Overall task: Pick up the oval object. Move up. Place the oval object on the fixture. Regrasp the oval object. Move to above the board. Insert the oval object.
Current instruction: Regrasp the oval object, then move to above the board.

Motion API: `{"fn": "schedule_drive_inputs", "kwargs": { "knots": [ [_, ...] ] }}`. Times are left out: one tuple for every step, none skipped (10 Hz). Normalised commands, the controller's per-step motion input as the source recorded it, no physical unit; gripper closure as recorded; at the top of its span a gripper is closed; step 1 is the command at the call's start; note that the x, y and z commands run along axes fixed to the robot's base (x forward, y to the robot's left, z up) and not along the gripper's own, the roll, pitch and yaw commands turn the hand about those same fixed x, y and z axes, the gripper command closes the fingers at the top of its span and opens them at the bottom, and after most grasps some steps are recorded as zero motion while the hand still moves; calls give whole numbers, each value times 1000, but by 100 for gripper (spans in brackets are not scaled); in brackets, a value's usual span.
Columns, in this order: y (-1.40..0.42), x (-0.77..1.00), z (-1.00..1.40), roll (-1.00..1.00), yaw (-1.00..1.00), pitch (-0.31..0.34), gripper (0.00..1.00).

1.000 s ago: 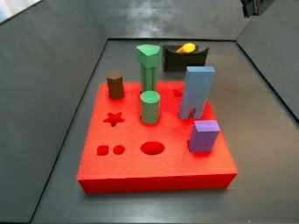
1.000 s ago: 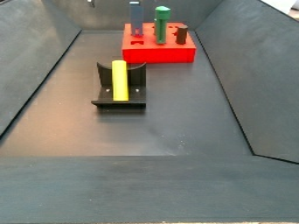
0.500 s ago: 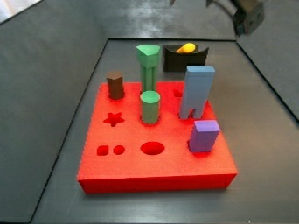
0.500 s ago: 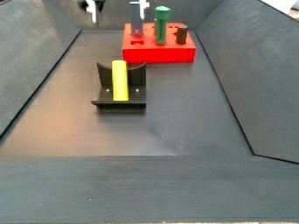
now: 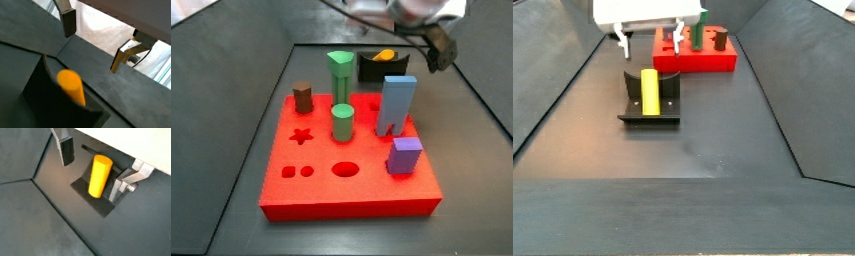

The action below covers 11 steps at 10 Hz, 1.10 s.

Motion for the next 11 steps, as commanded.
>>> {"fn": "schedule_drive_inputs", "kwargs": {
  "knots": [
    [38, 106, -1000, 73, 33, -85, 0],
    [35, 104, -955, 73, 25, -87, 0],
    [18, 87, -748, 74, 3, -81, 0],
    [14, 72, -546, 75, -11, -76, 0],
    [9, 65, -400, 70, -18, -69, 0],
    [10, 66, -299, 67, -22, -65, 0],
    [0, 0, 0, 0, 0, 0, 100],
    [-154, -131, 1000, 130, 34, -86, 100],
    [-155, -132, 1000, 126, 31, -86, 100],
    [-143, -134, 1000, 85, 21, -93, 100],
    [-133, -132, 1000, 50, 10, -97, 100]
  ]
}}
